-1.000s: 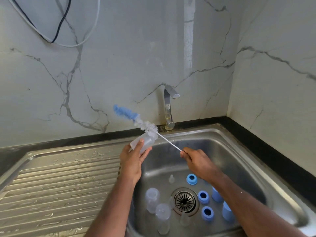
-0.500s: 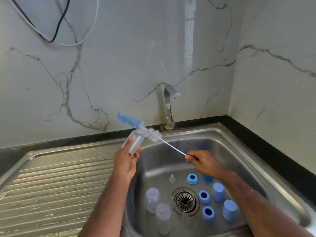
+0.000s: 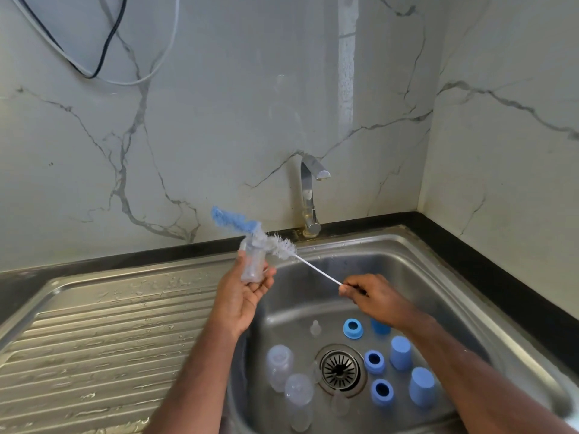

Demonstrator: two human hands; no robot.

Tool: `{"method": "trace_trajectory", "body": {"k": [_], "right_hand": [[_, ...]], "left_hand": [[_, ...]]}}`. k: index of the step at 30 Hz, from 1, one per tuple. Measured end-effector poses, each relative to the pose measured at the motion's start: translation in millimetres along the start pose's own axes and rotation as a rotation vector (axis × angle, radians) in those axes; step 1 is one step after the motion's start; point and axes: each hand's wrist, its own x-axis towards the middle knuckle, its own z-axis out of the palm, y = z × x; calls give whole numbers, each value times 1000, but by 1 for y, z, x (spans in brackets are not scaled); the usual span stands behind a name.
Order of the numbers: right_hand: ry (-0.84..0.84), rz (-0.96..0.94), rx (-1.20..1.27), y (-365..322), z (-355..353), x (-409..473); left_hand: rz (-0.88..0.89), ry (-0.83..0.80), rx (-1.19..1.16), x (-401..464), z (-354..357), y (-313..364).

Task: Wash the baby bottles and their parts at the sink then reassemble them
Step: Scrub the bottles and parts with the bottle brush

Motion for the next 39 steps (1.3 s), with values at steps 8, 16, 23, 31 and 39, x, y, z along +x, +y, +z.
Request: {"method": "trace_trajectory", "body": {"k": [8, 16, 23, 31, 39], "right_hand": [[-41, 7, 118, -7, 7, -1], [38, 1, 162, -24, 12, 5], [-27, 75, 117, -14, 8, 5], [-71, 99, 70, 2, -12, -5], [137, 36, 55, -9, 2, 3]], "left_hand": [[47, -34, -180, 6, 1, -1], [-34, -26, 13, 2, 15, -19], [32, -31, -75, 13, -2, -14], [66, -63, -175, 16, 3, -12], [42, -30, -260, 9, 1, -7]]}}
